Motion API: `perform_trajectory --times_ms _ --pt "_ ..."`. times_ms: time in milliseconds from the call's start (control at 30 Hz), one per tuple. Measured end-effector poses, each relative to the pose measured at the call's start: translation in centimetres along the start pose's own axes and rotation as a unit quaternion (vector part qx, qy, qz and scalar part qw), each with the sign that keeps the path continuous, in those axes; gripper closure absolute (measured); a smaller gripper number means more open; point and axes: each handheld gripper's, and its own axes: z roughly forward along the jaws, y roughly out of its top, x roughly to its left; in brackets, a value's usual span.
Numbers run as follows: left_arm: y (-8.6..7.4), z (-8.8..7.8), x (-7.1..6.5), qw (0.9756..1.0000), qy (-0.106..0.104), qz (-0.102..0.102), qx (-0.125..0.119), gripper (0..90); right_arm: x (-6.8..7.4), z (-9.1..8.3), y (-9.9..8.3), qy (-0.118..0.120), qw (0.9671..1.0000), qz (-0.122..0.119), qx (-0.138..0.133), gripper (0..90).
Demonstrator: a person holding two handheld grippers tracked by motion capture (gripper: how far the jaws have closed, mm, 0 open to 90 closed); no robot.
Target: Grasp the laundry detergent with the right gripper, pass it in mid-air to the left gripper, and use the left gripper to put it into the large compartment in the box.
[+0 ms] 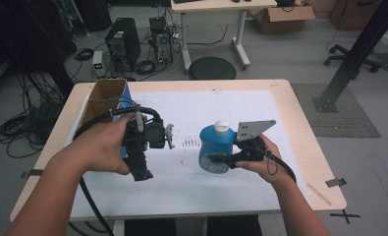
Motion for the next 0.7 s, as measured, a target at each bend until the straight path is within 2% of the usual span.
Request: perform_trajectory --times_ms 100,267,367,700 --pt "0.4 -0.5 0.0 1.0 -0.002 0.005 -0.002 0.2 0.5 0.4 0.0 0.01 0.9999 -0.007 0.009 47.2" --pt "1.0 -0.8 0.0 0.9999 -0.006 0.011 0.0 0.2 1.1 0.9 0.2 0.027 0.9995 -0.014 0.007 47.1" --pt "1.6 -1.0 0.0 0.9999 -0.004 0.015 0.002 0.2 1.7 1.5 0.6 0.045 0.9987 -0.021 0.006 47.0" --pt "2.4 -1.3 0.1 0.9998 -0.007 0.02 0.006 0.2 3.1 3.3 1.6 0.067 0.9971 -0.038 0.001 46.7"
